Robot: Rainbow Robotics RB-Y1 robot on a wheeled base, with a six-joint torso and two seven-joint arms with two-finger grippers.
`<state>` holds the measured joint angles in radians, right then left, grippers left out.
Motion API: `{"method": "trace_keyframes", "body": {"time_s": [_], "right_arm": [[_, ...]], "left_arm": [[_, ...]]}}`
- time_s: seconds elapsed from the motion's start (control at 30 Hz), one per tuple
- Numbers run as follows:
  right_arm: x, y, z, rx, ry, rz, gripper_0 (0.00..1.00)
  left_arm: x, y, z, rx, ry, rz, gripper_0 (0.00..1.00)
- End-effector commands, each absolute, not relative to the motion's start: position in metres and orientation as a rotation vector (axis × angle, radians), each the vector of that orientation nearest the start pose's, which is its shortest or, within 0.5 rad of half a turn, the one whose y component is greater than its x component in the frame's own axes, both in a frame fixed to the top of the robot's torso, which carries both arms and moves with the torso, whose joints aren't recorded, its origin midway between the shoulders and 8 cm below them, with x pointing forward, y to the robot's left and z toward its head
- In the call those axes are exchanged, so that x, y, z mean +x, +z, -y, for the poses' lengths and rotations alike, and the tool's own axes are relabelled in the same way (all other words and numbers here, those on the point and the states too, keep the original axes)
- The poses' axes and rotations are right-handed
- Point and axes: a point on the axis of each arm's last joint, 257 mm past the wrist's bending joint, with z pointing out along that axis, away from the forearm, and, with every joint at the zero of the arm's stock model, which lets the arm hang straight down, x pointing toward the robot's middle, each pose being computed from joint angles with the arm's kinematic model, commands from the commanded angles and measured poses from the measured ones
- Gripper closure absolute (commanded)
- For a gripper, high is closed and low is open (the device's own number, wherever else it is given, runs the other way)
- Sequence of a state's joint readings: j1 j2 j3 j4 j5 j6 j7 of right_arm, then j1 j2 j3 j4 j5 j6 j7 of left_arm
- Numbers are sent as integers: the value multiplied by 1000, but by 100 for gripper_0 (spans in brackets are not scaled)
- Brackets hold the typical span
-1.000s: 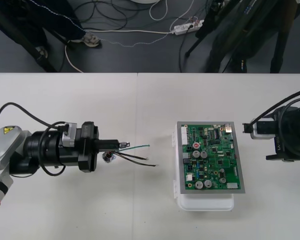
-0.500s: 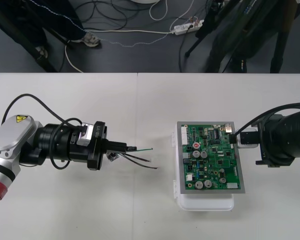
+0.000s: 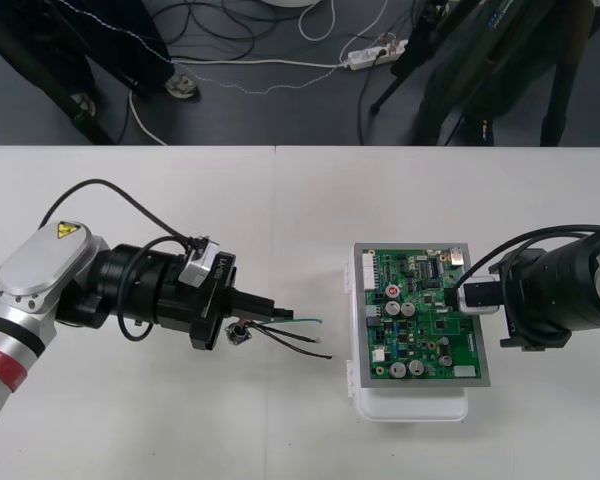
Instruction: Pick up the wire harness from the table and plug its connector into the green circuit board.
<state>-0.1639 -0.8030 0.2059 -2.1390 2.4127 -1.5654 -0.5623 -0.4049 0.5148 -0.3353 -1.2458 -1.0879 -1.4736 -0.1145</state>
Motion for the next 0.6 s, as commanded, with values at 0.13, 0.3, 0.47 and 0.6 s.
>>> {"method": "trace_keyframes", "body": {"time_s": [0.13,0.3,0.47,0.6], "right_arm": [[391,-262,247,-2002,-330,-1887,0],[390,-261,242,-2009,-321,-1867,0],[388,-262,238,-2017,-305,-1856,0],[388,-262,234,-2019,-297,-1847,0]], "left_arm": [[353,-209,-13,1528,-1082,-1134,100],[352,-211,-5,1522,-1061,-1134,100],[349,-213,5,1521,-1031,-1116,100],[348,-216,16,1522,-1007,-1103,100]]}}
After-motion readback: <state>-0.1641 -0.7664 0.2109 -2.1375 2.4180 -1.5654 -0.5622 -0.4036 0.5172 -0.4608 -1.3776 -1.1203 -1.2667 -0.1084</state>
